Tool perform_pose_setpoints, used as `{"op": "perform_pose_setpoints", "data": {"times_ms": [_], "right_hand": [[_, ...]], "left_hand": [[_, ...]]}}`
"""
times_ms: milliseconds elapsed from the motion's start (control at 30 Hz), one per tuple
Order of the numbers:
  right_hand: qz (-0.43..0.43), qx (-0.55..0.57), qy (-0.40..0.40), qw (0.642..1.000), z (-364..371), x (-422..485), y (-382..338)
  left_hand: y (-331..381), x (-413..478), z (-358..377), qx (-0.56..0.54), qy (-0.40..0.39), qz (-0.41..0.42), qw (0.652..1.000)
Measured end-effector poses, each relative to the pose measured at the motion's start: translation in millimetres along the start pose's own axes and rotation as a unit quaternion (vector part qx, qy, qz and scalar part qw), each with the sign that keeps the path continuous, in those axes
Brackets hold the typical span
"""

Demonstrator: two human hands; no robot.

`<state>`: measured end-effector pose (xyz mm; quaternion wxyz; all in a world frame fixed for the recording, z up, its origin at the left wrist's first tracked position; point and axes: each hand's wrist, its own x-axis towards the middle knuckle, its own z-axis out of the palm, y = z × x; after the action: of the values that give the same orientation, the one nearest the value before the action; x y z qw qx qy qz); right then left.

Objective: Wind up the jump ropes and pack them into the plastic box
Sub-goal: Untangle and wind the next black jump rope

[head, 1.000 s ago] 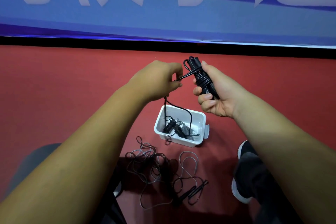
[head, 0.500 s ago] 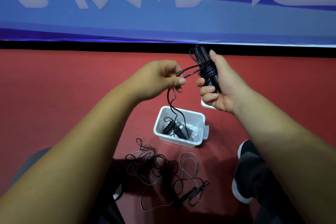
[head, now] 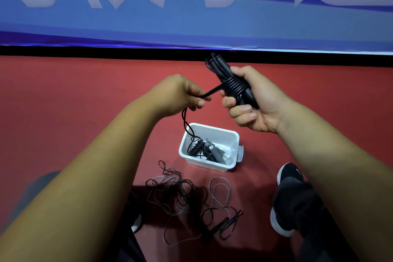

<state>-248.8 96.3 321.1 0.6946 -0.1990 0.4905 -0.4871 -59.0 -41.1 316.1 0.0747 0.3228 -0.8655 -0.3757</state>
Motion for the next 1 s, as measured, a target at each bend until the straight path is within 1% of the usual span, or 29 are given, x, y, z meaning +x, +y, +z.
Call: {"op": "perform_pose_setpoints", "data": {"times_ms": [167, 233, 300, 367, 433, 500, 567, 667, 800, 933, 1000], "right_hand": [[0.067, -0.023, -0.099, 0.993, 6.3, -3.9, 12.6], [0.091, -0.042, -0.130, 0.986, 5.8, -5.2, 16.5], [0.121, -0.060, -0.170, 0.976, 5.6, -5.9, 19.7], [0.154, -0.078, -0.208, 0.963, 6.8, -4.8, 24.0], [0.183, -0.105, -0.223, 0.952, 7.9, -2.8, 29.8], [0.199, -0.133, -0.205, 0.949, 9.4, -1.9, 33.7], [0.196, -0.153, -0.160, 0.955, 11.0, -1.4, 35.2], [0.181, -0.150, -0.092, 0.968, 12.5, 0.8, 35.8], [0.159, -0.104, -0.004, 0.982, 10.2, 8.5, 36.7], [0.120, -0.063, 0.097, 0.986, 8.9, 15.8, 37.2], [0.092, -0.040, 0.132, 0.986, 8.9, 18.8, 37.0]], "left_hand": [[0.9, 4.0, 6.6, 0.035, 0.008, 0.037, 0.999], [2.1, 4.4, 6.6, 0.066, 0.015, 0.046, 0.997], [-0.4, 4.1, 4.2, 0.087, 0.007, 0.049, 0.995], [-4.6, 1.6, 1.4, 0.044, -0.026, 0.078, 0.996], [-5.4, -2.1, 0.6, -0.064, -0.056, 0.090, 0.992], [-2.9, -2.1, -0.7, -0.143, -0.063, 0.100, 0.983], [0.5, 0.5, -3.8, -0.138, -0.046, 0.115, 0.983], [3.5, 1.2, -9.6, -0.077, -0.017, 0.128, 0.989], [6.9, 1.8, -12.4, 0.032, 0.031, 0.130, 0.991], [9.7, 0.5, -8.1, 0.151, 0.040, 0.167, 0.974], [11.3, 0.4, -4.6, 0.180, 0.032, 0.149, 0.972]]}}
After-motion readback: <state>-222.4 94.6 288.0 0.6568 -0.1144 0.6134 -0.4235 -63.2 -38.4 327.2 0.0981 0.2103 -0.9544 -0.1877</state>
